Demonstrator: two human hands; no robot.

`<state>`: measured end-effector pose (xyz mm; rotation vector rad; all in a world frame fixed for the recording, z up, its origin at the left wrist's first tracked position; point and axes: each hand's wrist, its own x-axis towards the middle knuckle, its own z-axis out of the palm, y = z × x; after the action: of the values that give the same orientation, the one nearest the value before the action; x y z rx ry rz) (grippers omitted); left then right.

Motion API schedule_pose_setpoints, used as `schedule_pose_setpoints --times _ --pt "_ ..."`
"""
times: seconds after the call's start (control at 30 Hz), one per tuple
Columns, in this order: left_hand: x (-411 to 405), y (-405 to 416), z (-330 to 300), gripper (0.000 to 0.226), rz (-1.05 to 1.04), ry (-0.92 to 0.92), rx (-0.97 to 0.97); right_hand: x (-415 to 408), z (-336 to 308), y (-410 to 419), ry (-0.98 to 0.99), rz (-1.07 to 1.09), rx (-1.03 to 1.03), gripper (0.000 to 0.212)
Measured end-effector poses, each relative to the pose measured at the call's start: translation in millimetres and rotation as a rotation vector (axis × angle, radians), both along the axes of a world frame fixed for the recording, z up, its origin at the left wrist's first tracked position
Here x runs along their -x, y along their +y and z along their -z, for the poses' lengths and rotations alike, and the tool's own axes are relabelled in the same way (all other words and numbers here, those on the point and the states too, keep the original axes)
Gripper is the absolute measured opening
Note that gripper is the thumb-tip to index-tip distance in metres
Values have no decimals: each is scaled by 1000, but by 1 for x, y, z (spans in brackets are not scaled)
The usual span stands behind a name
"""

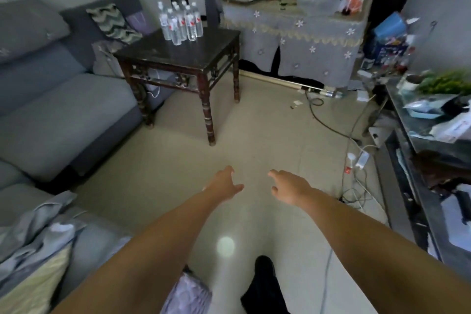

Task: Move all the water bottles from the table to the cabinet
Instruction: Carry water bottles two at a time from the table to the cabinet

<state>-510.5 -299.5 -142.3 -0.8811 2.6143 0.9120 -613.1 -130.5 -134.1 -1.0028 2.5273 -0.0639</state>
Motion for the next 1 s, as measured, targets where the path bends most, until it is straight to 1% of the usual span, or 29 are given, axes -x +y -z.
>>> schedule_pose_setpoints --times 0.23,0.37,0.47,0.6,0.7,0.73,0.8,1.0 --pt "116 -91 -18 56 -169 46 -5 139 -21 -107 53 -100 31 51" --pt "169 -141 -31 57 -233 64 -22 214 -34 -167 42 -118 54 43" --pt "194 -182 -34 57 -270 44 -13 252 -34 -216 15 -152 43 40" --pt "225 -250 -30 58 -356 23 -20 287 -31 -293 2 -224 48 45" --pt "257 -312 -26 59 -384 31 -11 315 -28 -362 -2 -273 64 49" --pt "276 -348 -24 59 -385 33 -1 333 -26 -400 1 -278 75 47" --pt "291 -376 -28 60 -378 38 -1 346 -30 -428 -11 -277 76 44" --pt "361 -515 -49 63 -314 6 49 415 -41 -563 -25 -220 92 38"
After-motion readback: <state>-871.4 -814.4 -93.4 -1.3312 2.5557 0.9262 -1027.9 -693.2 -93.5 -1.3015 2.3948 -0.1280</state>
